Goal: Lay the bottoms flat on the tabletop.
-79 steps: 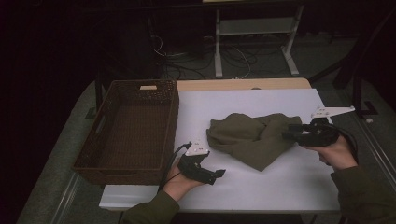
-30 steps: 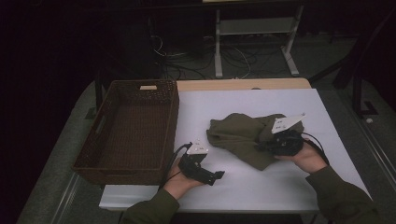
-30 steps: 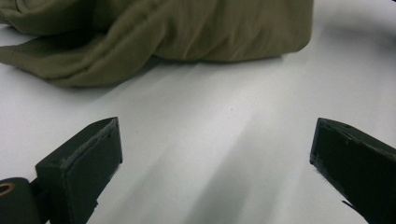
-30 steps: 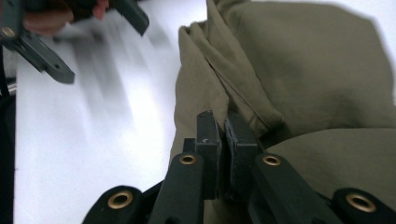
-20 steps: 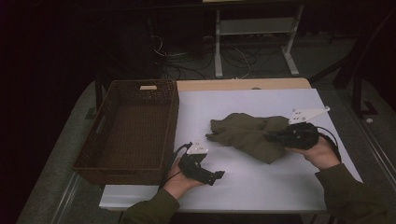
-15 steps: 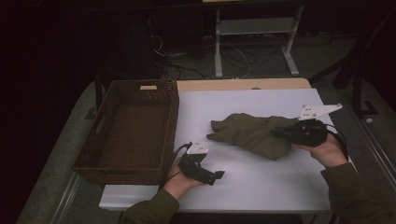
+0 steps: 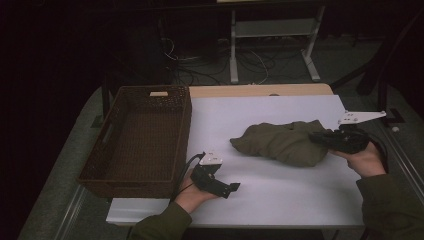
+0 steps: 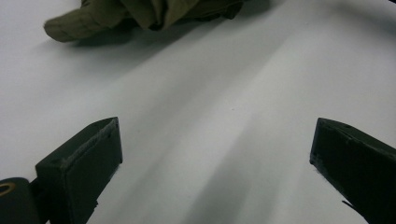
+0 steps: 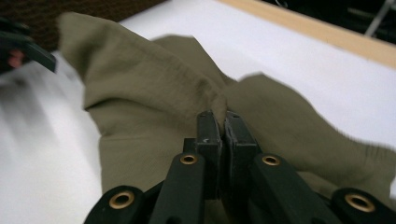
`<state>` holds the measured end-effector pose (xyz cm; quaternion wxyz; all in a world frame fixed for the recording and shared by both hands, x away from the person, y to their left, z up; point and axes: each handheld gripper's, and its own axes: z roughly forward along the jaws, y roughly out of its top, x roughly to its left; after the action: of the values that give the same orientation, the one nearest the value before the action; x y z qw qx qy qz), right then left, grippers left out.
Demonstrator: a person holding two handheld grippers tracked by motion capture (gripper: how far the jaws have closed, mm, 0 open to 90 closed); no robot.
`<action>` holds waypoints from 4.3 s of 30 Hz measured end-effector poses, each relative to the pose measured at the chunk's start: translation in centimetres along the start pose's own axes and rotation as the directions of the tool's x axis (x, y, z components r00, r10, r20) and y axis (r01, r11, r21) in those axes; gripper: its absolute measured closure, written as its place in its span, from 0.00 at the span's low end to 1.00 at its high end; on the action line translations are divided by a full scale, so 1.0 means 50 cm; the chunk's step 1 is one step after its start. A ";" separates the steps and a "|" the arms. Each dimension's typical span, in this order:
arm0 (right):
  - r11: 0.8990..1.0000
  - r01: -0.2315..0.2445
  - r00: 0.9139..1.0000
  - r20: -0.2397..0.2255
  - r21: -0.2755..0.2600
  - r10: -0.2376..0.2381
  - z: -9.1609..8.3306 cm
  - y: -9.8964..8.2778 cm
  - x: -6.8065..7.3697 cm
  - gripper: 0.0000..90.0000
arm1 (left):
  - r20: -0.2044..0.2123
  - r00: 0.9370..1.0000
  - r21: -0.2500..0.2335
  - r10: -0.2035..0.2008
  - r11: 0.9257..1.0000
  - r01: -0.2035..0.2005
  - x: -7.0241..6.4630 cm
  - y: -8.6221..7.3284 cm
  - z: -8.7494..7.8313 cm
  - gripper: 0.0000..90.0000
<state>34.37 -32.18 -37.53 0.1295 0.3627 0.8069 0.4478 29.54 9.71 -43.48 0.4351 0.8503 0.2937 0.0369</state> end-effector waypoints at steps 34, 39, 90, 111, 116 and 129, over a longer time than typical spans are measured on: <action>0.991 0.134 0.958 -0.254 -0.003 -0.130 0.065 0.047 0.137 0.66 | 0.013 1.000 0.016 -0.002 1.000 0.002 0.000 -0.001 0.004 0.02; 0.983 0.180 0.942 -0.291 0.025 -0.165 0.101 0.054 0.177 0.68 | 0.014 1.000 0.018 -0.002 1.000 0.002 0.001 -0.001 0.003 0.02; 0.901 0.350 0.905 -0.343 0.257 -0.253 0.178 -0.030 0.248 0.97 | 0.039 0.996 -0.044 0.085 0.996 -0.083 -0.017 0.027 0.019 0.43; 0.904 0.348 0.904 -0.345 0.249 -0.253 0.175 -0.029 0.245 0.97 | 0.063 0.987 0.003 0.150 0.989 -0.151 -0.020 0.063 0.076 0.99; 0.912 0.333 0.911 -0.332 0.238 -0.246 0.160 -0.027 0.237 0.97 | 0.036 0.991 -0.014 0.126 0.992 -0.126 -0.001 0.063 0.060 0.99; 0.920 0.310 0.924 -0.303 0.239 -0.233 0.135 -0.034 0.221 0.97 | -0.039 0.995 -0.014 0.088 0.996 -0.089 0.024 0.056 0.037 0.99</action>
<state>29.39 -20.74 -41.47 0.0274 0.1969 0.9152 0.3506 32.41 7.77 -42.73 0.4339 0.8582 0.2638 0.0746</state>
